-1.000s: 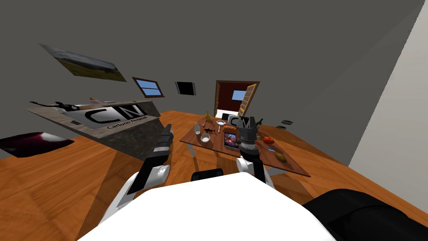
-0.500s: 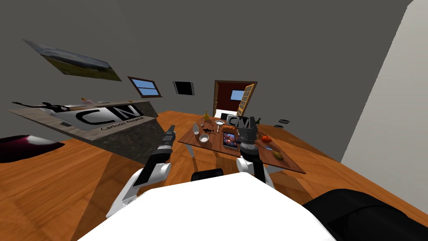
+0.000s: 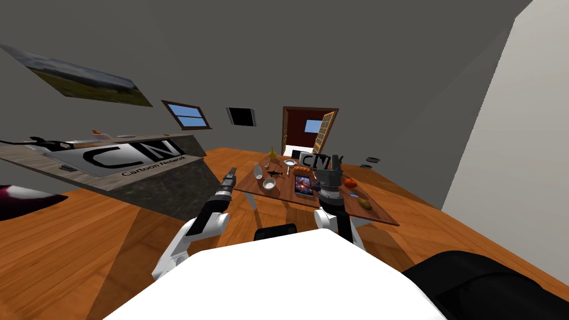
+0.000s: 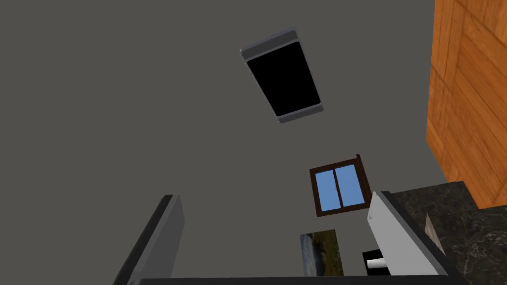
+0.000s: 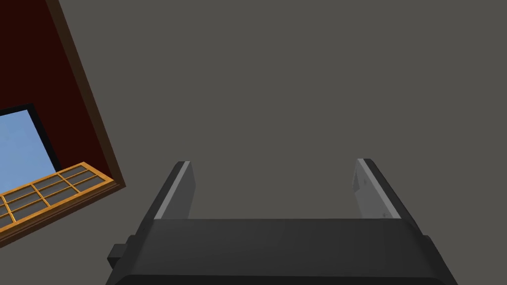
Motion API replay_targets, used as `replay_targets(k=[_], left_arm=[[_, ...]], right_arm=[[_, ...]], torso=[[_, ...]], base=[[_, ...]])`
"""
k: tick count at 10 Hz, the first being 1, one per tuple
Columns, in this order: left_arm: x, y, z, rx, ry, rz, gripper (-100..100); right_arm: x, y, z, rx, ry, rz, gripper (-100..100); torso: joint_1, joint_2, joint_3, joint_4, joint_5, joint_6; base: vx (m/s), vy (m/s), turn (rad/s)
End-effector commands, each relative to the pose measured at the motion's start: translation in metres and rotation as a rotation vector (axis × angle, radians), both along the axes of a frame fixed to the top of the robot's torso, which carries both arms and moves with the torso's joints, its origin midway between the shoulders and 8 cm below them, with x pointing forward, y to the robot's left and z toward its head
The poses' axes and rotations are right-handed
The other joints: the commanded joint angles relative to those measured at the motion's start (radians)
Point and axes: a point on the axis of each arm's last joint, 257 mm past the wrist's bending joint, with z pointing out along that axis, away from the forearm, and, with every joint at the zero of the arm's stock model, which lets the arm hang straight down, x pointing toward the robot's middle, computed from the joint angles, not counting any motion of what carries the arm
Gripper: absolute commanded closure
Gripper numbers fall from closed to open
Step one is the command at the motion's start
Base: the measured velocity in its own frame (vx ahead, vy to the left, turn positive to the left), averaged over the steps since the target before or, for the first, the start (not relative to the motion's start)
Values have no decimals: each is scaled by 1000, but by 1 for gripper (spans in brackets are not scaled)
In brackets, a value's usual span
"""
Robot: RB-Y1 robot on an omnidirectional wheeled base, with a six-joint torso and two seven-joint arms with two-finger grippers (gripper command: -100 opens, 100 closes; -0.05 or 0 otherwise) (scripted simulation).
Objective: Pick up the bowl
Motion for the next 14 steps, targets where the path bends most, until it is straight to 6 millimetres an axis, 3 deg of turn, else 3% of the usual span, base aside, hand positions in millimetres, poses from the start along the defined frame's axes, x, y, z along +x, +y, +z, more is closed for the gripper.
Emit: replay_targets(k=[1, 8, 14], left_arm=[[4, 1, -12, 1, 43, 6, -100], [28, 5, -69, 23, 246, 22, -100], [35, 9, -109, 30, 394, 39, -100]], right_arm=[[0, 0, 0, 0, 0, 0, 0], [0, 0, 0, 0, 0, 0, 0], [0, 0, 0, 0, 0, 0, 0]], torso=[[0, 0, 0, 0, 0, 0], [0, 0, 0, 0, 0, 0], [0, 0, 0, 0, 0, -1]], base=[[3, -18, -44], [4, -21, -62], [8, -18, -47]])
